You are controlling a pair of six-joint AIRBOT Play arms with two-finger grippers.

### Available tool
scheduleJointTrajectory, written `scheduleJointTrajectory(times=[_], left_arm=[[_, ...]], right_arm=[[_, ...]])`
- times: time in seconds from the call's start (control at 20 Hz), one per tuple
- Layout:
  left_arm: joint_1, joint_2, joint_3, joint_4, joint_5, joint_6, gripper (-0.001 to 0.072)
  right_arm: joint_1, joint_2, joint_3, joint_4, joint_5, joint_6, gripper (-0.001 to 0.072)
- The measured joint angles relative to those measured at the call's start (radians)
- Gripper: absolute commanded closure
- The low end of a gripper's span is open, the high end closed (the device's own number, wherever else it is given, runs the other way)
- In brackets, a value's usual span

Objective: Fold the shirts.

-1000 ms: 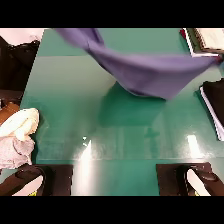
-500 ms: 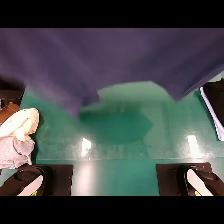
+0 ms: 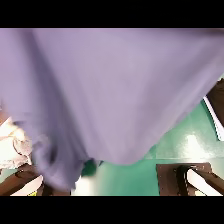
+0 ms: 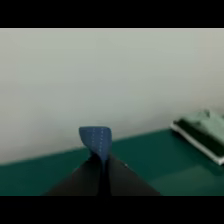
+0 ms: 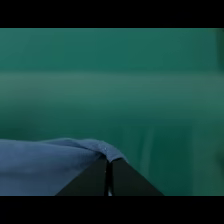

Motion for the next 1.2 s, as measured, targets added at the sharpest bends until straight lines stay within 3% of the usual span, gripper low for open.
scheduleJointTrajectory(times=[0.2,0.4,0.45,0.5,0.55,0.6,0.85,0.95,1.05,1.1,1.15,1.2], left_arm=[[0.0,-0.246,-0.078,0.029,-0.095,-0.026,0.0683],[0.001,-0.453,-0.099,0.033,-0.121,-0.081,0.0682],[0.001,-0.484,-0.101,0.034,-0.119,-0.094,0.0647],[0.001,-0.505,-0.101,0.033,-0.112,-0.103,0.0328],[0.001,-0.521,-0.099,0.037,-0.105,-0.111,0.0082],[0.002,-0.534,-0.091,0.045,-0.105,-0.118,0.0089],[0.0,-0.557,-0.002,0.127,-0.216,-0.13,0.009],[0.0,-0.561,0.023,0.18,-0.331,-0.13,0.0091],[0.0,-0.561,0.035,0.229,-0.451,-0.126,0.0097],[0.0,-0.561,0.035,0.248,-0.508,-0.124,0.0229],[0.0,-0.558,0.031,0.263,-0.56,-0.119,0.027],[0.0,-0.552,0.021,0.274,-0.61,-0.117,0.0267]], right_arm=[[0.007,-0.154,-0.153,-0.049,0.031,0.013,0.0694],[0.029,-0.296,-0.271,-0.063,-0.095,-0.005,0.0693],[0.037,-0.325,-0.286,-0.064,-0.133,-0.009,0.0689],[0.039,-0.348,-0.297,-0.065,-0.173,-0.011,0.0592],[0.043,-0.365,-0.305,-0.066,-0.209,-0.013,0.0294],[0.044,-0.376,-0.311,-0.066,-0.242,-0.014,0.0124],[0.042,-0.358,-0.322,-0.063,-0.329,-0.019,0.014],[0.037,-0.328,-0.324,-0.064,-0.313,-0.033,0.0246],[0.036,-0.294,-0.325,-0.062,-0.272,-0.058,0.0253],[0.035,-0.277,-0.326,-0.063,-0.243,-0.068,0.0253],[0.035,-0.26,-0.327,-0.063,-0.216,-0.076,0.0253],[0.035,-0.242,-0.327,-0.062,-0.182,-0.083,0.0253]])
